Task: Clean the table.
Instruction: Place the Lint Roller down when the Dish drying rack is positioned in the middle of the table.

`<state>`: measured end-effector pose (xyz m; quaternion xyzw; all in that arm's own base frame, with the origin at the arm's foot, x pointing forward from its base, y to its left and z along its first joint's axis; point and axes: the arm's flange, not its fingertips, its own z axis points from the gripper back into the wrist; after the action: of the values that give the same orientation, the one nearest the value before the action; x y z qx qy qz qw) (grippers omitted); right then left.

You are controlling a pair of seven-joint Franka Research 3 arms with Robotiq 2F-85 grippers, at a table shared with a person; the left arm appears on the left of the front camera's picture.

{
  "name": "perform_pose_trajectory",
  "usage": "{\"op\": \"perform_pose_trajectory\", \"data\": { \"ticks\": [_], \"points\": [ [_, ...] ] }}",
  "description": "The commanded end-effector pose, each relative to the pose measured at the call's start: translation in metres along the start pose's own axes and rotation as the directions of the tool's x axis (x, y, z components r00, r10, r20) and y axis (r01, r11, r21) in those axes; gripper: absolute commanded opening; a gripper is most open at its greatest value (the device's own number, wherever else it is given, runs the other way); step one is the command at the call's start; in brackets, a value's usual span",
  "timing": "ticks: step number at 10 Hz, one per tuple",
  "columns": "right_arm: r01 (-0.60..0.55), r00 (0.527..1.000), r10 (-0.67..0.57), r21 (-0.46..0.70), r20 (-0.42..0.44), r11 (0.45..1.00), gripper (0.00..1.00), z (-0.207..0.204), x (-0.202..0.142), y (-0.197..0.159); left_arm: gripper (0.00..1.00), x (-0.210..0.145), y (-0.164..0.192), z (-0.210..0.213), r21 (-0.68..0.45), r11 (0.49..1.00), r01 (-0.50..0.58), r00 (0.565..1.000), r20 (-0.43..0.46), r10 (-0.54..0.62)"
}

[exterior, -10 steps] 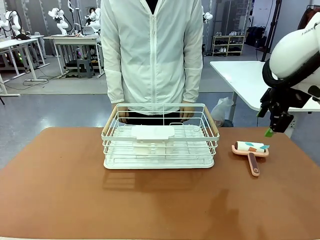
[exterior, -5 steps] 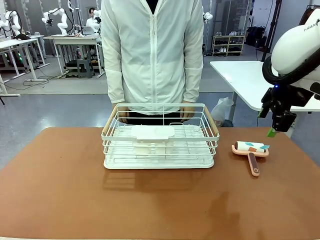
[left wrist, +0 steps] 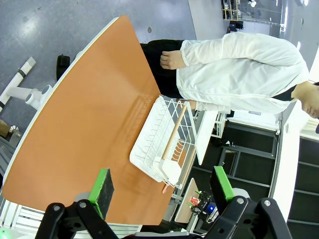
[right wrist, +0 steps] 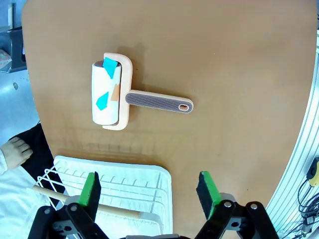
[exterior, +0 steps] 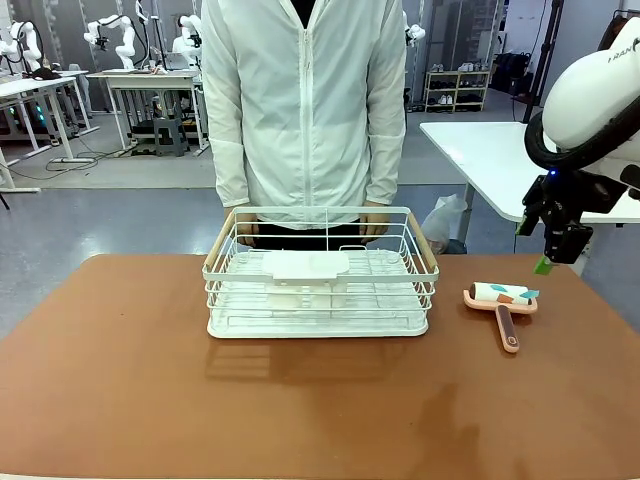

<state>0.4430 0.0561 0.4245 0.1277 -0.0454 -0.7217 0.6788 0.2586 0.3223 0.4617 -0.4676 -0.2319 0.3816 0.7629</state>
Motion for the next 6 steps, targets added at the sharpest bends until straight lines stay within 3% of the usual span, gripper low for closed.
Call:
{"op": "perform_pose_trajectory", "data": {
  "ticks": [1, 6],
  "points": [
    [-0.002, 1.0, 0.002, 0.008, -0.003, 1.0, 1.0, -0.001, -0.0003, -0.0003, 1.0, 0.0021, 0.0006, 0.0026, -0.023, 1.0, 0.015, 1.0, -0.003, -0.015],
    [-0.002, 1.0, 0.002, 0.008, -0.003, 1.0, 1.0, -0.001, -0.0003, -0.0003, 1.0, 0.0021, 0.0006, 0.0026, -0.023, 1.0, 0.015, 1.0, -0.003, -0.015]
  ]
}}
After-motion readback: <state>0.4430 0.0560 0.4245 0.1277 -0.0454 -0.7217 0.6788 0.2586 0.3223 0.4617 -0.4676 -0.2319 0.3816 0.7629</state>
